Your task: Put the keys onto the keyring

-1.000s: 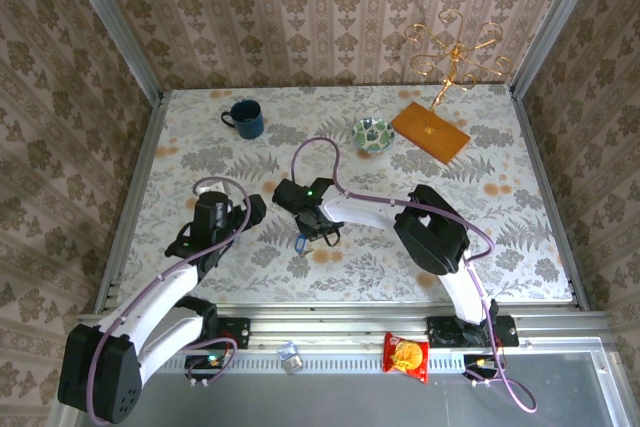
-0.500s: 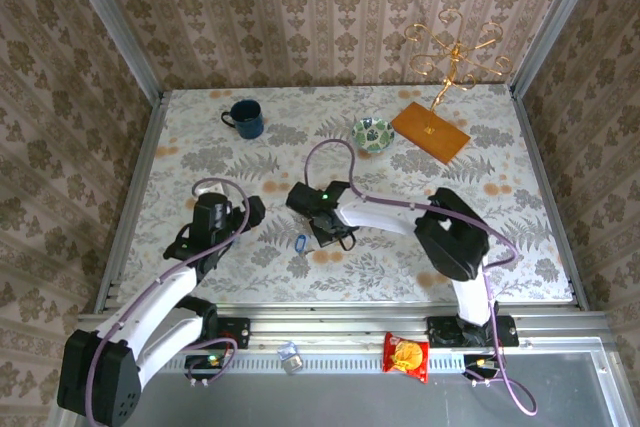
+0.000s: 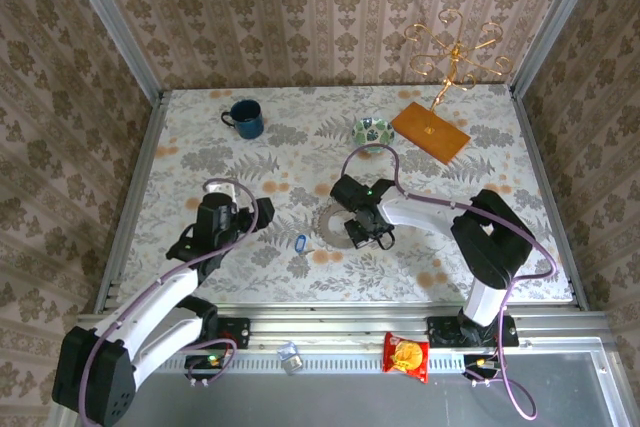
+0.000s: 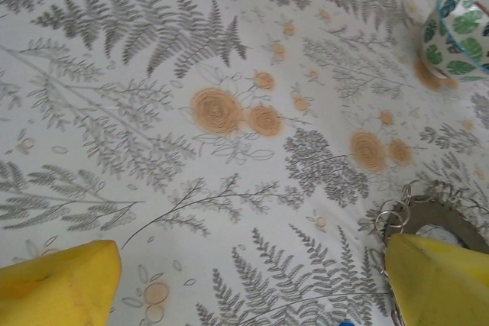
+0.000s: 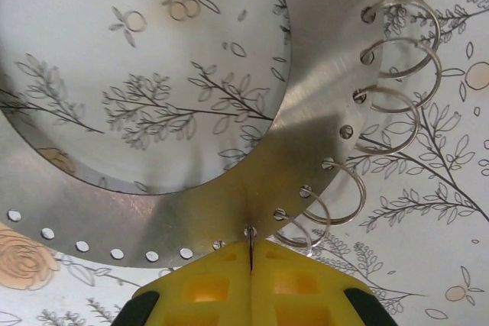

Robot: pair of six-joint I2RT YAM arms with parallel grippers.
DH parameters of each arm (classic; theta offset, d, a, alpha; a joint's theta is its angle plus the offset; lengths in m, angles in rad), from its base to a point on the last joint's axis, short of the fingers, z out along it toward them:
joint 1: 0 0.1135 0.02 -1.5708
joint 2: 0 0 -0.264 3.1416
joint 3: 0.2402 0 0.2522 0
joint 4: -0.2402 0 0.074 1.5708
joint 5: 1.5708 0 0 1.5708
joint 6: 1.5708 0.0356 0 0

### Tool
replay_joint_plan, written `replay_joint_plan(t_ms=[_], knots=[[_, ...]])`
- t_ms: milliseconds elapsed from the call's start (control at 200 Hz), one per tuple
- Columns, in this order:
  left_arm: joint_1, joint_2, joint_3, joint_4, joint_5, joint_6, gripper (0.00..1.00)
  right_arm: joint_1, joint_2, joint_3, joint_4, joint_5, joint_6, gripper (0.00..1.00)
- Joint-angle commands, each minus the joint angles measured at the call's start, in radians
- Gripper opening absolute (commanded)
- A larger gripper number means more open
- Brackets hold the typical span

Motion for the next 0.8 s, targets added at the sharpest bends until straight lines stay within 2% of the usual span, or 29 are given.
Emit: replay_joint_plan(t_ms=[0, 30, 170, 310, 415, 590, 795], knots=[[-0.041, 0.014, 0.007, 0.054, 0.016, 0.056, 0.90, -0.025, -0.024, -0.004, 0.010, -0.025, -0.043, 0.00], [-0.048, 0.019, 0.008, 0.056, 0.014, 0.061, 0.90, -0.032, -0.019, 0.000, 0.006, -0.027, -0.041, 0.01], [-0.062, 0.032, 0.017, 0.056, -0.003, 0.073, 0.90, -0.043, -0.045, 0.023, -0.015, -0.064, -0.003, 0.24], [-0.079, 0.026, 0.023, 0.053, -0.028, 0.078, 0.90, -0.042, -0.142, 0.014, -0.049, -0.087, 0.139, 0.42], [-0.092, 0.024, 0.018, 0.067, -0.052, 0.079, 0.90, -0.038, -0.239, -0.067, 0.003, -0.168, 0.336, 0.41], [-0.103, 0.032, 0.015, 0.087, -0.069, 0.077, 0.90, -0.035, -0.345, -0.274, 0.258, -0.285, 0.684, 0.37], [-0.110, 0.018, 0.008, 0.086, -0.071, 0.069, 0.90, -0.045, -0.355, -0.359, 0.392, -0.277, 0.811, 0.35]])
